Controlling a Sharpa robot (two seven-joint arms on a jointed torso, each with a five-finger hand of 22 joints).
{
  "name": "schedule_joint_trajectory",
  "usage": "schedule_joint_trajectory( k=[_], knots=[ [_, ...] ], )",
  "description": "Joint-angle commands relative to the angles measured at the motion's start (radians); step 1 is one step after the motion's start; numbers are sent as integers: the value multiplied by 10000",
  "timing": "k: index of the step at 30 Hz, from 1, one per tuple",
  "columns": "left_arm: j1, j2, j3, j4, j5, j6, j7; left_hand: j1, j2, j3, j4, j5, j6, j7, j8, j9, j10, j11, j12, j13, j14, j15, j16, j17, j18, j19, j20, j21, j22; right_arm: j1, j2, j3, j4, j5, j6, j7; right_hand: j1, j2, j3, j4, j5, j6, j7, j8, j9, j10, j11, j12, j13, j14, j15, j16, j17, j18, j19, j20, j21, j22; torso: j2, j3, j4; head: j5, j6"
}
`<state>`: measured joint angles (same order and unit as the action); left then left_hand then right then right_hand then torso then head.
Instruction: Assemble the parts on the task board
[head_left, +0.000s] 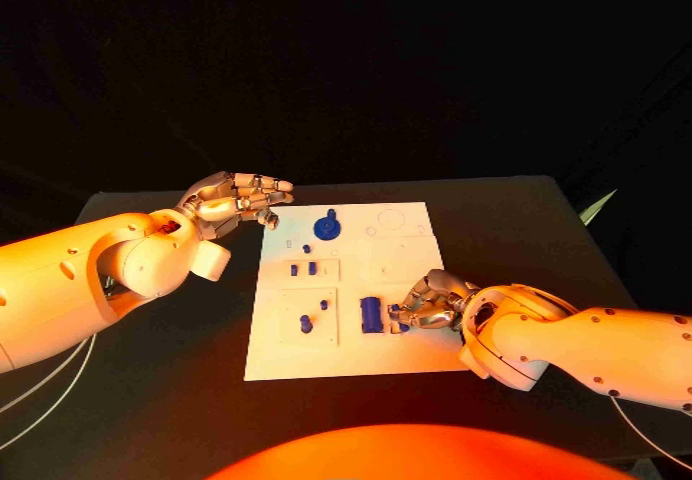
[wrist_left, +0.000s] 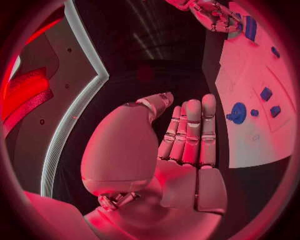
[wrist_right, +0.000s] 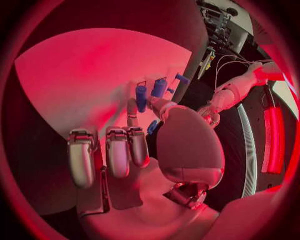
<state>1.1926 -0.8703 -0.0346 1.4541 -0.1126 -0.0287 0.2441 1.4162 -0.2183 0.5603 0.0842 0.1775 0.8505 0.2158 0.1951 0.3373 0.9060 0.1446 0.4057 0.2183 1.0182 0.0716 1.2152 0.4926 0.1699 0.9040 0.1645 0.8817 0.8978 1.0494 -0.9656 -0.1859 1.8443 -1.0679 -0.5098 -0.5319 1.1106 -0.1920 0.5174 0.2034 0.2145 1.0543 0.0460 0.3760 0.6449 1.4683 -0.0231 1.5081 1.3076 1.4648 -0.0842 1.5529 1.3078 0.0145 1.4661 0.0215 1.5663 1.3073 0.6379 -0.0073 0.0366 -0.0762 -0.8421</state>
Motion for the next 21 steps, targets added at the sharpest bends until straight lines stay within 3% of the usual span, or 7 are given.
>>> schedule_joint_trajectory(
  k=[1, 21],
  knots=[
    [5, 8, 6, 30, 58, 176, 53, 59, 34, 39, -9, -3, -76, -25, 14, 16, -72, 33, 42, -14, -27, 12, -20, -11, 144, -7, 33, -47, 4, -6, 48, 0, -35, -213, 218, -57, -132, -19, -91, 18, -131, 10, 19, 66, 6, 826, -33, -53, 2355, 976, -39, 25, 2206, -145, 1047, -24, 45, 2635, 0, -4, 1, 5, -1],
    [6, -4, 6, 37, 58, 174, 43, 59, 36, 41, -10, -5, -78, -22, 15, 17, -78, 36, 47, -15, -27, 13, -18, -11, 143, -6, 33, -46, 6, -16, 252, -1, -298, -700, 484, -207, -437, -85, -385, 150, -796, 42, 21, 60, 21, 806, -29, -136, 2321, 970, -38, 13, 2175, -145, 1047, -22, 45, 2635, 3, 5, -5, 61, -44]
  ],
)
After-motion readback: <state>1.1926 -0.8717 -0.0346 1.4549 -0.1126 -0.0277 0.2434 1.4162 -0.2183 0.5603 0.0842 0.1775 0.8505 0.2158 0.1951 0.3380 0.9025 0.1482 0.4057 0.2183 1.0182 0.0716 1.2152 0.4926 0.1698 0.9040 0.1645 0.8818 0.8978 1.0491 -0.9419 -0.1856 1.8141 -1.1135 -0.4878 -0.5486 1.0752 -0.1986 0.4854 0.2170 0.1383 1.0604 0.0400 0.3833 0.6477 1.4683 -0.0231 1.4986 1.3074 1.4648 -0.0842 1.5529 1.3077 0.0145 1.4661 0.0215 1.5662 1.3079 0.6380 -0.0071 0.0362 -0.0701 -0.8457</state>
